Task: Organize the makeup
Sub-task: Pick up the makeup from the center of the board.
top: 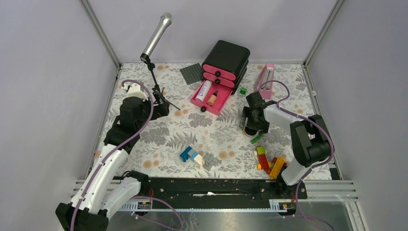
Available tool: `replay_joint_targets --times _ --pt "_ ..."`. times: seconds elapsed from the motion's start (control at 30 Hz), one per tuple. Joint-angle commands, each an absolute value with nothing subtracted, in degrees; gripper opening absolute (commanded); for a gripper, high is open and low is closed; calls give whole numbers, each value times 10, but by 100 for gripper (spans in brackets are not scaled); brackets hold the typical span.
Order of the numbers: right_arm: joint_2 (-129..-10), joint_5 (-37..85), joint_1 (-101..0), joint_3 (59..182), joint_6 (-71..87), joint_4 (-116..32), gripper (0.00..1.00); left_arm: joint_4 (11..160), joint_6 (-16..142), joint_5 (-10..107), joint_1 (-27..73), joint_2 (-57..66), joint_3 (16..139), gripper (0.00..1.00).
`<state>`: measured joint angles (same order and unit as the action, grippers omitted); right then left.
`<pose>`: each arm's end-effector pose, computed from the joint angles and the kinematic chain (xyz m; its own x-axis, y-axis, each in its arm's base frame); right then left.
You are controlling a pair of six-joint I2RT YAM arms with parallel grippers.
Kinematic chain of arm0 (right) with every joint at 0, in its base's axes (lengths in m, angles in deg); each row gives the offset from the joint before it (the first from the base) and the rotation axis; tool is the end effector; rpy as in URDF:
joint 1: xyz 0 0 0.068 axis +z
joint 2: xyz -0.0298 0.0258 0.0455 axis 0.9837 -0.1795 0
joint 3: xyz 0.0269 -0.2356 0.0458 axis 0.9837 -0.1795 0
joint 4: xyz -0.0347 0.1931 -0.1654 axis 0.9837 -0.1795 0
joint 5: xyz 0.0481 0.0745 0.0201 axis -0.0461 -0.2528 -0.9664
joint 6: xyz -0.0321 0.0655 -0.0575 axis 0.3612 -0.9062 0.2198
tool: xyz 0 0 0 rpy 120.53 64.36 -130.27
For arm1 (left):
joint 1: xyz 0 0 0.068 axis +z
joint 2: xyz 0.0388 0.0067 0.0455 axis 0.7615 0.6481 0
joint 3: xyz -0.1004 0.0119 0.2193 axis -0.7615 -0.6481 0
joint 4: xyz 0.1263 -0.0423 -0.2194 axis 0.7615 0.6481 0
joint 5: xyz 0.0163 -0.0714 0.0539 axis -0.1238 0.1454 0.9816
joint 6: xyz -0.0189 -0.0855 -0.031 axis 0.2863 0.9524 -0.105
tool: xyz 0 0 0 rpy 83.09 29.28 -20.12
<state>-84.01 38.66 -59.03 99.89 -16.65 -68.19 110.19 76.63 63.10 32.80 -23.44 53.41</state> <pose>0.3076 0.1043 0.0905 -0.8943 0.2133 -0.3934 0.1895 0.9769 0.0988 0.2418 -0.0631 0.2867 -0.4091 -0.3204 -0.8544 0.0141 0.9340 -0.3570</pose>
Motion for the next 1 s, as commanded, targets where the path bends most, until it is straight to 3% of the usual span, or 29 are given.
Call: replay_joint_targets --times 0.0,0.2,0.47,0.73,0.97 --pt "-839 402 -588 1020 -154 -693 86 1074 768 624 333 -233 534 99" --pt "-828 395 -584 1021 -141 -684 46 1074 769 621 333 -233 534 99" --pt "-817 397 -521 1115 -142 -651 40 1074 769 620 335 -233 534 99" --pt "-923 380 -476 1314 -105 -637 37 1074 769 621 335 -233 533 99" --pt "-1008 357 -468 1387 -65 -608 37 1074 769 620 336 -233 533 99"
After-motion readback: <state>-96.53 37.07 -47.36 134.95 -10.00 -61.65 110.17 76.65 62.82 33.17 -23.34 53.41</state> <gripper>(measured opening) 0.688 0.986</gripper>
